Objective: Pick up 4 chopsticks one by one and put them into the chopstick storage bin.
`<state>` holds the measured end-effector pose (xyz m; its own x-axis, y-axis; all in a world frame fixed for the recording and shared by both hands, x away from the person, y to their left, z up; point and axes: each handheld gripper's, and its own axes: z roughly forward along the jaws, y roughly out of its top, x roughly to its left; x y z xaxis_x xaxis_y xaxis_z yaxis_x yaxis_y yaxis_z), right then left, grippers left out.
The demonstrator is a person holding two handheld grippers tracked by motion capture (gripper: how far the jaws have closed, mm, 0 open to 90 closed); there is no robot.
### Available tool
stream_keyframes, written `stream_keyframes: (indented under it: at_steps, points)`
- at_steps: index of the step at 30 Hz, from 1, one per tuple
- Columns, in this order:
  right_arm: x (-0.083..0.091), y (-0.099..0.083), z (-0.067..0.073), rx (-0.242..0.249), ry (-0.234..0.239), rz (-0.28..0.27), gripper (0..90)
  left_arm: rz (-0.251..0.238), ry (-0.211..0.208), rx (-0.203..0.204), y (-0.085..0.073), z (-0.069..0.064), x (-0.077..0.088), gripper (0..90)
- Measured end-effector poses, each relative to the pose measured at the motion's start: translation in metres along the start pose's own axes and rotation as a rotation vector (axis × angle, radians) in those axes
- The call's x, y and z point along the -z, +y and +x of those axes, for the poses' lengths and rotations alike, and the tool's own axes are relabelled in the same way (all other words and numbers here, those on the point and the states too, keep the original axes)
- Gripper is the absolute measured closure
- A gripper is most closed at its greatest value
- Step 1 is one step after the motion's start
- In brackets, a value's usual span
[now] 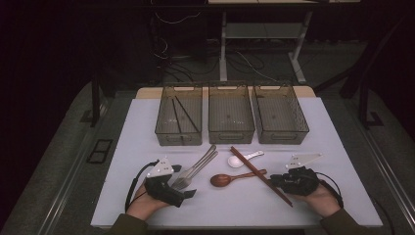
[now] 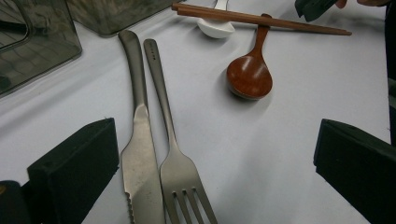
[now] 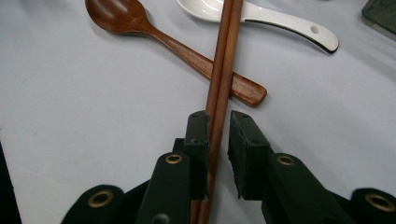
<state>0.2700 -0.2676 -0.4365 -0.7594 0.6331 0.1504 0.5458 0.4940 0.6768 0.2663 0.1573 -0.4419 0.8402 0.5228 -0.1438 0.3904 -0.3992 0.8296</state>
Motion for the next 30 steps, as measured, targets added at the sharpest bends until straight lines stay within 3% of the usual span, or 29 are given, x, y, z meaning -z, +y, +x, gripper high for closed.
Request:
stream_keyframes:
  at_steps: [13,30]
  points:
    - [-0.0025,-0.0012,-0.0014,-0.008,0.007,0.016,78.5,0.001,0.0,0.001,-0.0003,0.0006,0.0002,0.0]
    - [-0.0065,-0.0019,-0.0048,-0.007,-0.018,0.037,79.5,0.0,0.002,0.003,-0.0003,-0.0001,-0.0005,0.0]
